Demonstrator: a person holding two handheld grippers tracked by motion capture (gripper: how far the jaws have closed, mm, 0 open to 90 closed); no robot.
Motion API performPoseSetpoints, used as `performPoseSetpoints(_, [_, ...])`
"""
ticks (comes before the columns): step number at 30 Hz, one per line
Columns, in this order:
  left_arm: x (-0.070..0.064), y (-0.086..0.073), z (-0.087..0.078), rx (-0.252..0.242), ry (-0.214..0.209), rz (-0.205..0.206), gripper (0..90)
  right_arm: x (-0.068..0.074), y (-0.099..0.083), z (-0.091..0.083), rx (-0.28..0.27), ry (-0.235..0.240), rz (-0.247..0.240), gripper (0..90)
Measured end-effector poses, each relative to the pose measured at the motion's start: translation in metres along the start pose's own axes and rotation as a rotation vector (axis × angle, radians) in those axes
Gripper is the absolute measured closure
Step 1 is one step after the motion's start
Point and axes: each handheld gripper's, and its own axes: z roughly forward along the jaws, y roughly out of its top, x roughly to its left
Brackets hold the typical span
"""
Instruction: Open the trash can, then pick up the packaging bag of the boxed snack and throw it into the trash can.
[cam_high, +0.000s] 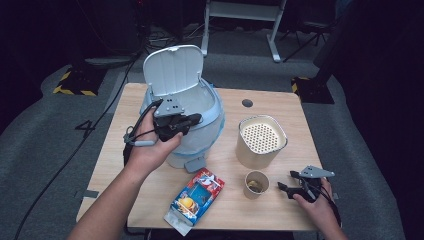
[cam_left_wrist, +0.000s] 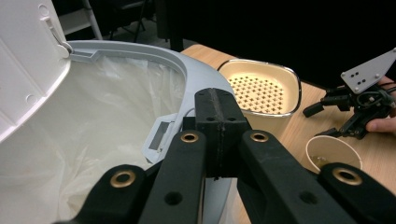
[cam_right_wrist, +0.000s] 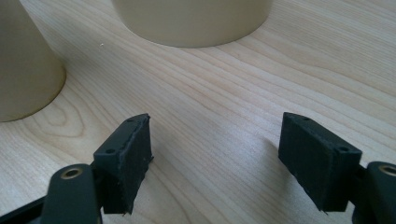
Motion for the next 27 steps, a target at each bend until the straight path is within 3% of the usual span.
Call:
performPoseSetpoints(3, [0.0,-0.003,-0.002,-0.027,-0.018,-0.005,65.6,0.0,0.0,0.0,0.0,0.0,0.0,25.8])
performPoseSetpoints(4, [0.0,-0.004,-0.003,-0.059,-0.023,0.001,65.6,0.0,0.0,0.0,-0.001,0.001,0.001,25.8])
performPoseSetpoints(5, [-0.002,-0.006,-0.007,-0.086,-0.035,-0.006,59.6,0.0,0.001,0.001,-0.001,0.001,0.004,25.7])
performPoseSetpoints(9, [-0.004,-0.012,-0.017,-0.104,-0.052,-0.013,54.3,0.0,0.001,0.001,0.001,0.0,0.004,25.7])
performPoseSetpoints(16, [-0.008,-0.029,-0.038,-0.081,-0.035,-0.025,50.5,0.0,0.001,0.001,0.001,-0.001,0.004,25.7])
performPoseSetpoints(21, [-0.013,-0.046,-0.049,-0.101,-0.038,-0.052,48.7,0.0,0.001,0.001,0.001,-0.001,0.004,25.7])
performPoseSetpoints(27, [-0.021,-0.062,-0.058,-0.088,-0.031,-0.047,47.6,0.0,0.001,0.001,0.001,-0.001,0.004,25.7])
